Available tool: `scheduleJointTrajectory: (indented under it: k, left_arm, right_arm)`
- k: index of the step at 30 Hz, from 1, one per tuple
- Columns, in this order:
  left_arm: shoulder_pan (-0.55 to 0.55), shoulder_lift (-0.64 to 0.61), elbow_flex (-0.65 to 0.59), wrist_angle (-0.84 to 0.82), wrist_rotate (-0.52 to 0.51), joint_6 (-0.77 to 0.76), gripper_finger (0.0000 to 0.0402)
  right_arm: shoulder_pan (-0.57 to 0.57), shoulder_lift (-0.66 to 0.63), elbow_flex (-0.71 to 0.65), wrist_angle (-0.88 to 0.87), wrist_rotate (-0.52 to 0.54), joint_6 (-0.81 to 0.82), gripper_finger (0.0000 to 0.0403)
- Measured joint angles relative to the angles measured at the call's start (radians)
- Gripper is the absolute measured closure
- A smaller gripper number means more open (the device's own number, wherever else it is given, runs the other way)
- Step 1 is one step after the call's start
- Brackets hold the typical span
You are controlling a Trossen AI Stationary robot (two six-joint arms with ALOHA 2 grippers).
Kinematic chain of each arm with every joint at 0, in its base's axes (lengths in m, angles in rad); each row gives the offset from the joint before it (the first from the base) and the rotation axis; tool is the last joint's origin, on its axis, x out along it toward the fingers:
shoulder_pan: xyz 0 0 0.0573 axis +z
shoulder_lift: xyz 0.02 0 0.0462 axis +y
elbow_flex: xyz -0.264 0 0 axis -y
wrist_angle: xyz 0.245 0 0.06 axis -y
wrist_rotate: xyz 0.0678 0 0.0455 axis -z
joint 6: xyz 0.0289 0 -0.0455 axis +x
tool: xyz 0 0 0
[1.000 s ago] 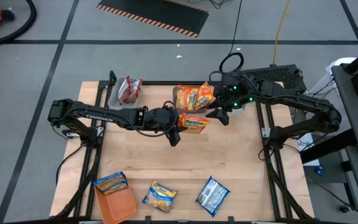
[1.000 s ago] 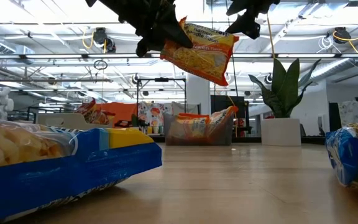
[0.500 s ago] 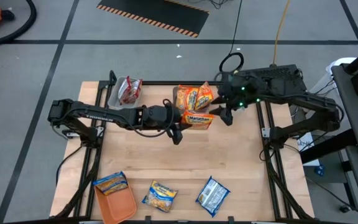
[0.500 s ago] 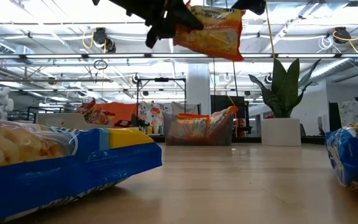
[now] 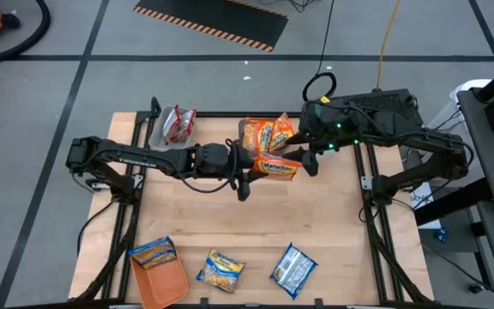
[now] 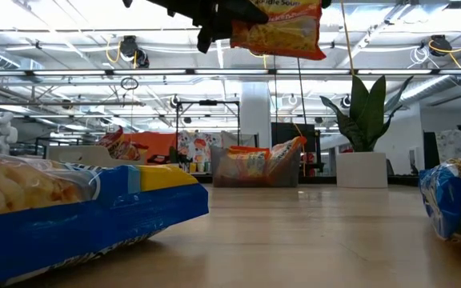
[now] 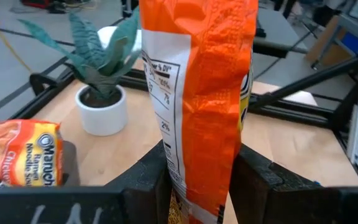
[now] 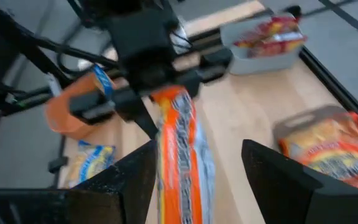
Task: Sort Maruchan noodles
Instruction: Put the orange noodle pack into the black bin
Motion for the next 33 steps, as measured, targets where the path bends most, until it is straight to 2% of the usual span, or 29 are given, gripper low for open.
scheduleJointTrajectory:
  k: [7, 11, 15, 25, 33]
  left_arm:
    - [0.0, 0.0, 0.0, 0.032, 0.043, 0.01, 0.0277]
    - [0.0, 0.0, 0.0, 0.025, 0.039, 0.009, 0.0277]
    - [0.011, 0.0, 0.0, 0.023, 0.008, 0.008, 0.0277]
    - [0.055, 0.0, 0.0, 0.046, 0.012, 0.003, 0.0277]
    - [0.053, 0.0, 0.0, 0.051, 0.02, 0.007, 0.0277]
  right_arm:
    - [0.003, 0.033, 0.001, 0.023, -0.027, 0.013, 0.0128]
    - [0.003, 0.051, 0.0, 0.013, -0.132, 0.011, 0.0114]
    - [0.0, 0.059, 0.0, -0.056, -0.177, -0.014, 0.012]
    - [-0.058, 0.07, 0.0, -0.109, -0.13, -0.16, 0.0152]
    - [-0.099, 0.128, -0.001, -0.125, -0.287, -0.199, 0.0168]
